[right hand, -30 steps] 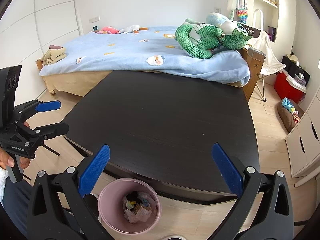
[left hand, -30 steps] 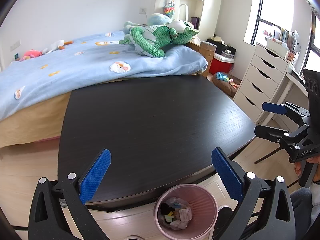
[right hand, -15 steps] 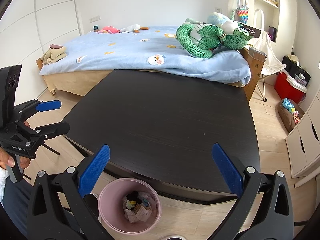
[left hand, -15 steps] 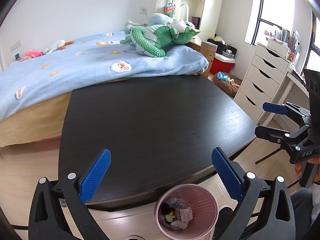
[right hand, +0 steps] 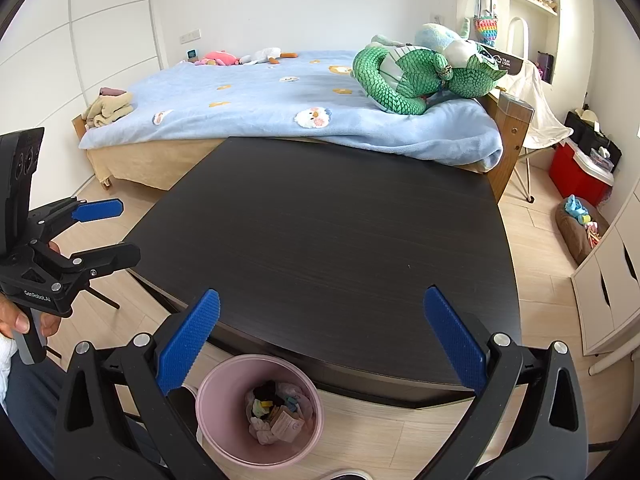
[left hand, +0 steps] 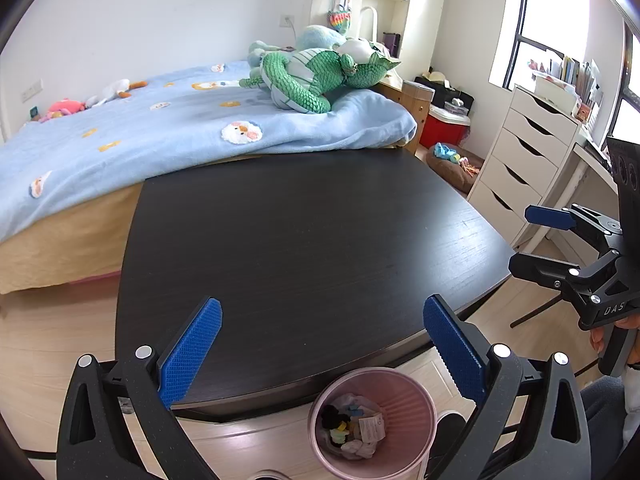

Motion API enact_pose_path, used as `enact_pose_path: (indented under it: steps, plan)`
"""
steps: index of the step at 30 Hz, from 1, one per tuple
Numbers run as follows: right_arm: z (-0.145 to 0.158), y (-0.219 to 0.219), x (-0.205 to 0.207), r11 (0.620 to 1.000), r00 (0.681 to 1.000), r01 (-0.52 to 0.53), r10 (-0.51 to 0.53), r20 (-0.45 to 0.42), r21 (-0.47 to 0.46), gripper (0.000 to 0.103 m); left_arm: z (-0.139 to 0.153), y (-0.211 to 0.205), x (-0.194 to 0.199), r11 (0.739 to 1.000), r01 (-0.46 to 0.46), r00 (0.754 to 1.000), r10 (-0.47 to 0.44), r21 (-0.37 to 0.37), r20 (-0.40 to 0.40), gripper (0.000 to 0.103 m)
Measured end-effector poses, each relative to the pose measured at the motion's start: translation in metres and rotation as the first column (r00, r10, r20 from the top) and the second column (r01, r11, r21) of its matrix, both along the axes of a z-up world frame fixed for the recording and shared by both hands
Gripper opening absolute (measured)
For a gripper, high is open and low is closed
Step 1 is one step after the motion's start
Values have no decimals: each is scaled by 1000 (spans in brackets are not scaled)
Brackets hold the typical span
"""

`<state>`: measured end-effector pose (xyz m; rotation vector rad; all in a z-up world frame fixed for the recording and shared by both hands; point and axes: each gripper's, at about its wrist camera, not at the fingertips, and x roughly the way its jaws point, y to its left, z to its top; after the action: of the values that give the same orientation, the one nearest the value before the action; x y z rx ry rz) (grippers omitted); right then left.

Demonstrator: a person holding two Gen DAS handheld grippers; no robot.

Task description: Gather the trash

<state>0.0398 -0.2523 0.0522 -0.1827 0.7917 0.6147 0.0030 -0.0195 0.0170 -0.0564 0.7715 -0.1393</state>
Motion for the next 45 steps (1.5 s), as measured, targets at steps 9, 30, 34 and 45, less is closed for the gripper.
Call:
enact_pose_path:
  steps: [9, 30, 34, 45]
  plan:
    - [0, 0, 0, 1000, 1000, 0, 0, -1, -1, 100, -1, 0, 0, 1000, 1, 1000, -1, 1, -1, 97]
    - [-5, 1, -2, 1000, 1000, -1, 1, -4, -1, 100, -3, -1, 0, 1000, 0, 1000, 0, 1, -3, 97]
    - [-5, 1, -2, 1000, 1000, -1, 1, -4, -1, 100, -3, -1, 0, 1000, -1, 1000, 1, 3, -3, 97]
    - [-5, 1, -3, 1000, 1000, -1, 1, -5, -1, 100, -5, -2, 1, 1000, -12, 1000, 12, 8, -6, 97]
